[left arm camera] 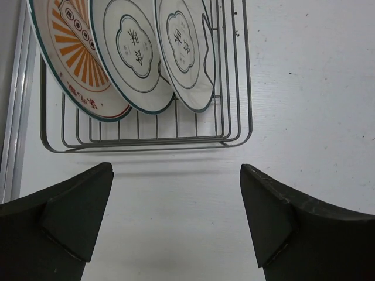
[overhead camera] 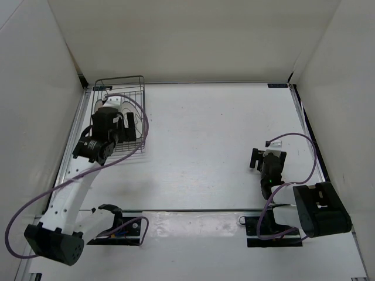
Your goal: Unload the plates from the dish rack
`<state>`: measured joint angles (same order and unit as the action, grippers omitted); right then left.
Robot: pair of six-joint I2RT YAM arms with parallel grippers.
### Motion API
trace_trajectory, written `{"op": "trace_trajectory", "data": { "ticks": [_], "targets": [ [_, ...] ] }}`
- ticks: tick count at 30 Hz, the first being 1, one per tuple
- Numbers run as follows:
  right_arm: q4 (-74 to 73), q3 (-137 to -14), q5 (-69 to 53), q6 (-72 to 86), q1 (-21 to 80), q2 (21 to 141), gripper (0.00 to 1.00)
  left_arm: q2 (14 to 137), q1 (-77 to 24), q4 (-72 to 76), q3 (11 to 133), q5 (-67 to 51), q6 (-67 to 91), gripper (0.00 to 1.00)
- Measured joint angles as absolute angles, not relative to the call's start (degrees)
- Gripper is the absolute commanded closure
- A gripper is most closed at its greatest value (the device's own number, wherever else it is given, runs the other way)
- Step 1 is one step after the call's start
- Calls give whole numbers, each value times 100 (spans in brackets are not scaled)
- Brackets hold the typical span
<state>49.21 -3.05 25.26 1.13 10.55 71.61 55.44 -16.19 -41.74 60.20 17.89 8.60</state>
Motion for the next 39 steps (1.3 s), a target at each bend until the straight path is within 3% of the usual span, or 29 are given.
{"op": "trace_trajectory", "data": {
  "ticks": [14, 17, 20, 23, 29, 30, 31, 35, 37, 39],
  "targets": [
    [4678, -331, 2545, 10, 1079, 6908, 10, 7306, -1035, -4158, 7026, 1190, 1208, 0],
    [2842, -941, 2598, 154, 1140, 5857, 10, 7559, -928, -4154, 7205, 1144, 1188, 0],
    [657, -2644, 2534, 696, 1166, 5280, 10, 7780, -812, -4130, 7402, 1138, 1177, 0],
    [-589, -4010, 2246, 1302, 1170, 4729, 10, 8025, -716, -4082, 7542, 1142, 1155, 0],
    [-2049, -4528, 908, 2025, 1168, 2912, 10, 8608, -628, -4034, 7732, 1153, 1098, 0],
    [-2246, -4552, 626, 2073, 1164, 2709, 13, 8729, -615, -4034, 7780, 1151, 1094, 0],
    [-2471, -4604, 379, 2099, 1164, 2587, 23, 8840, -602, -4032, 7819, 1151, 1081, 0],
    [-3557, -5207, -325, 2097, 1164, 2539, 36, 9148, -534, -4053, 7959, 1140, 1057, 9],
    [-4062, -5682, -499, 2027, 1164, 2574, 46, 9227, -486, -4053, 7996, 1125, 1055, 17],
    [-4480, -6139, -561, 1959, 1164, 2543, 46, 9275, -438, -4056, 8038, 1114, 1031, 27]
  ]
}}
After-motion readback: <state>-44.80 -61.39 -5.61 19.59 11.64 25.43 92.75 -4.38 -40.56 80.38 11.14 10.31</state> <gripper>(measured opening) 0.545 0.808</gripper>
